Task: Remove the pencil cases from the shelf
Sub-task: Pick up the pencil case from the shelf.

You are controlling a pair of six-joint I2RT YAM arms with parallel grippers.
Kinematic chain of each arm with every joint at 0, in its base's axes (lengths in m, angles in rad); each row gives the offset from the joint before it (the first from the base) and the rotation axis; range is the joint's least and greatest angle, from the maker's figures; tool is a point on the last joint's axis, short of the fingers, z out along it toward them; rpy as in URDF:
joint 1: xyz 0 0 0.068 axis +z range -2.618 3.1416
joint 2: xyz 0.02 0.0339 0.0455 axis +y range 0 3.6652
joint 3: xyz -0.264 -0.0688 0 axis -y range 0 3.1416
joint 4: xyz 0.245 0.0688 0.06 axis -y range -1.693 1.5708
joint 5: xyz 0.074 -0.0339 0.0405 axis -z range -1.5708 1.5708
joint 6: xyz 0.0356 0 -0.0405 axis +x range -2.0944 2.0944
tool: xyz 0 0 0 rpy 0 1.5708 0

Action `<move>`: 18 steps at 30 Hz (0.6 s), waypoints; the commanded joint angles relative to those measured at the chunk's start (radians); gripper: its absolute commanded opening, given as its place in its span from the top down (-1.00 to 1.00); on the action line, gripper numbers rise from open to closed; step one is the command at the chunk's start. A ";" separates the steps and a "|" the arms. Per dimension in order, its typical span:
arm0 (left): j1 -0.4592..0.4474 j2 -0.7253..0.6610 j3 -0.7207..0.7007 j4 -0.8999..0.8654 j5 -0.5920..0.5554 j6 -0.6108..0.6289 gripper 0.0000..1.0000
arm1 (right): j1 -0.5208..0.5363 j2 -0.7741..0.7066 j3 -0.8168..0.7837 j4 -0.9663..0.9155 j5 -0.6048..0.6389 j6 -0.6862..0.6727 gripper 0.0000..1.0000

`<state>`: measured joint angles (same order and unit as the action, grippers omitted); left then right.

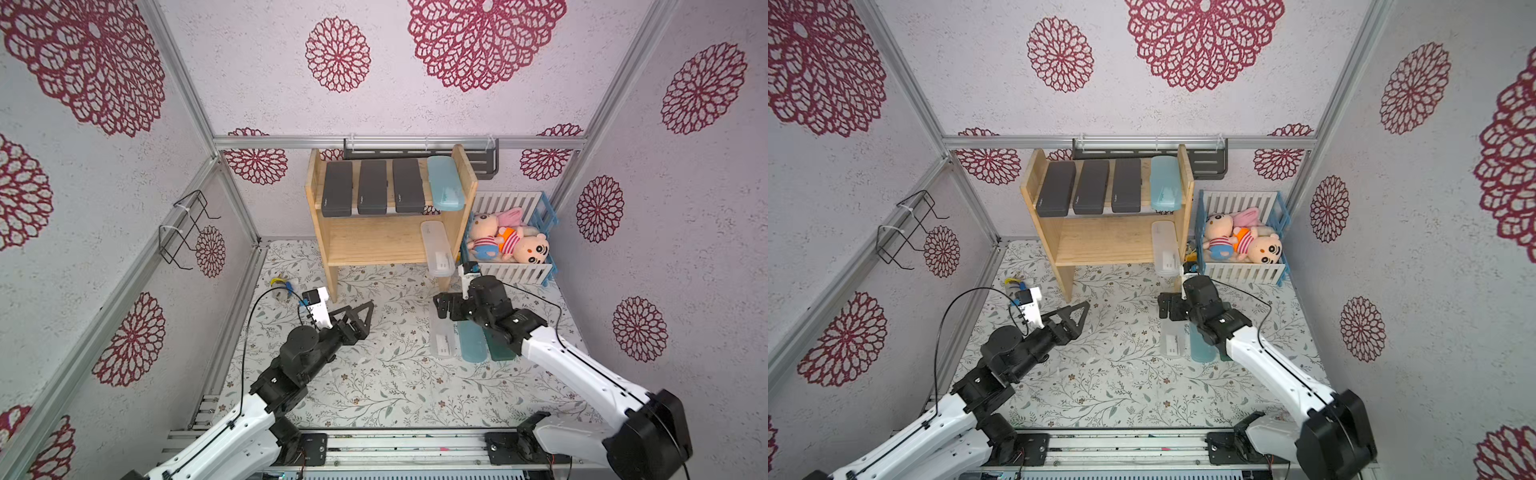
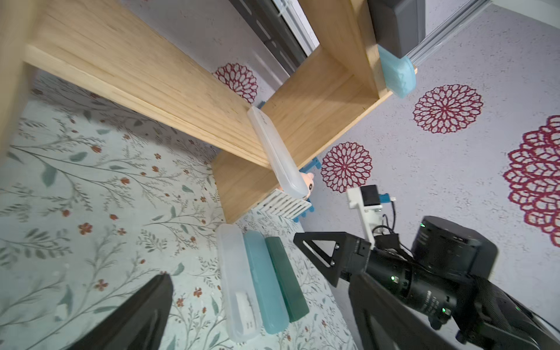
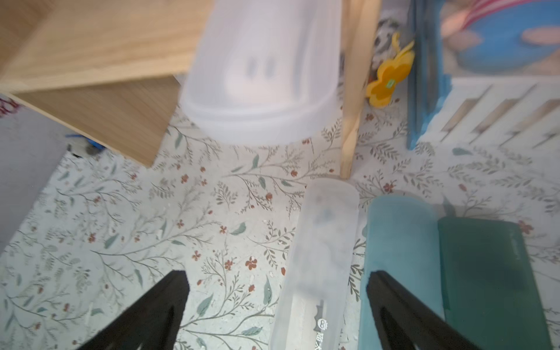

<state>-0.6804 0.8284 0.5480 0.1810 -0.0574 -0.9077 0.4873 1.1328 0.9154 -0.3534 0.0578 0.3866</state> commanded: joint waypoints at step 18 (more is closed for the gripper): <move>-0.020 0.748 0.375 0.471 0.325 -0.342 -0.85 | -0.144 -0.281 0.076 -0.079 -0.134 0.086 -0.98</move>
<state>-0.6880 1.5085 0.8932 0.5602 0.2146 -1.1805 0.3553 0.8700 0.9447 -0.4423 -0.0360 0.4522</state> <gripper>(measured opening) 0.933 0.990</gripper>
